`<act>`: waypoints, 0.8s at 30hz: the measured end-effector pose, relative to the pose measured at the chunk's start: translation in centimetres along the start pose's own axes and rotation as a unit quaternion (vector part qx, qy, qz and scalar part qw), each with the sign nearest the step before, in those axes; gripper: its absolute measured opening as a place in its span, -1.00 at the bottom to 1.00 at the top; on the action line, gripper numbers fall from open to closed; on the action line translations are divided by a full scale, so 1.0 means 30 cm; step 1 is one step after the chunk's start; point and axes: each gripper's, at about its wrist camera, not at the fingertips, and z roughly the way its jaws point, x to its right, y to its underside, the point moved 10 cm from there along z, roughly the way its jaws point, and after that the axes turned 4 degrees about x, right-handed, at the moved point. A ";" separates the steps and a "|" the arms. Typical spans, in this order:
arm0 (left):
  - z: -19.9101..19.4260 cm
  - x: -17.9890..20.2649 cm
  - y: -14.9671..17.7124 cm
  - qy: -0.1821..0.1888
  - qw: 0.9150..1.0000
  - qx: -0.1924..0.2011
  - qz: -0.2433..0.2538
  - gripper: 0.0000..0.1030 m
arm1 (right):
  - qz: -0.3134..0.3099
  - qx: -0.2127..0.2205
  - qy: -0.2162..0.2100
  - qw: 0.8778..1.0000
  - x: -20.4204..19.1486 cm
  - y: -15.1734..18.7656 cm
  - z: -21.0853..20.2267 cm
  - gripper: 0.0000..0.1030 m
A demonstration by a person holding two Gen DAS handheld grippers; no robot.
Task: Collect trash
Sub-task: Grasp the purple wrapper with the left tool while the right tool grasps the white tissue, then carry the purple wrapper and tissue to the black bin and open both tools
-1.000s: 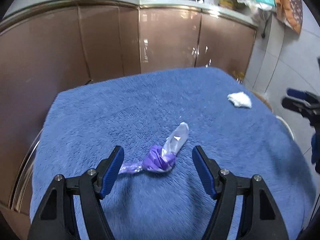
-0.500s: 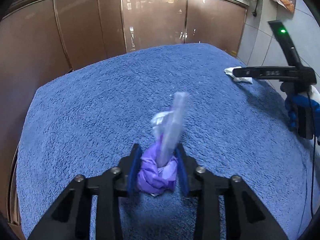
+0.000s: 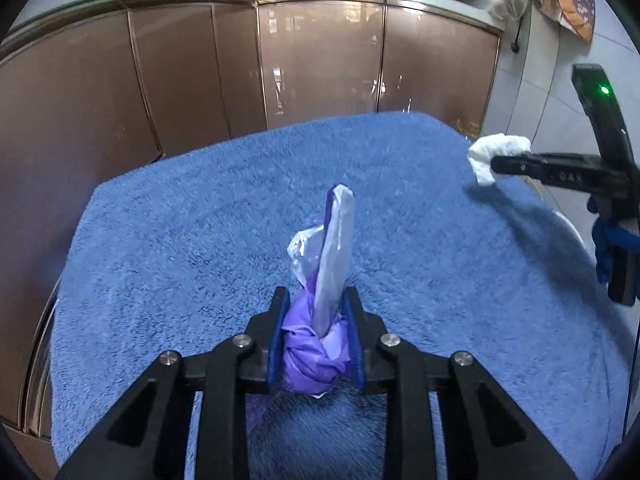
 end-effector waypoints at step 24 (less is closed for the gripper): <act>-0.531 0.185 -0.106 0.016 0.996 0.090 -0.008 -0.51 | -0.036 0.161 -0.039 0.986 -0.193 0.002 -0.756 -0.73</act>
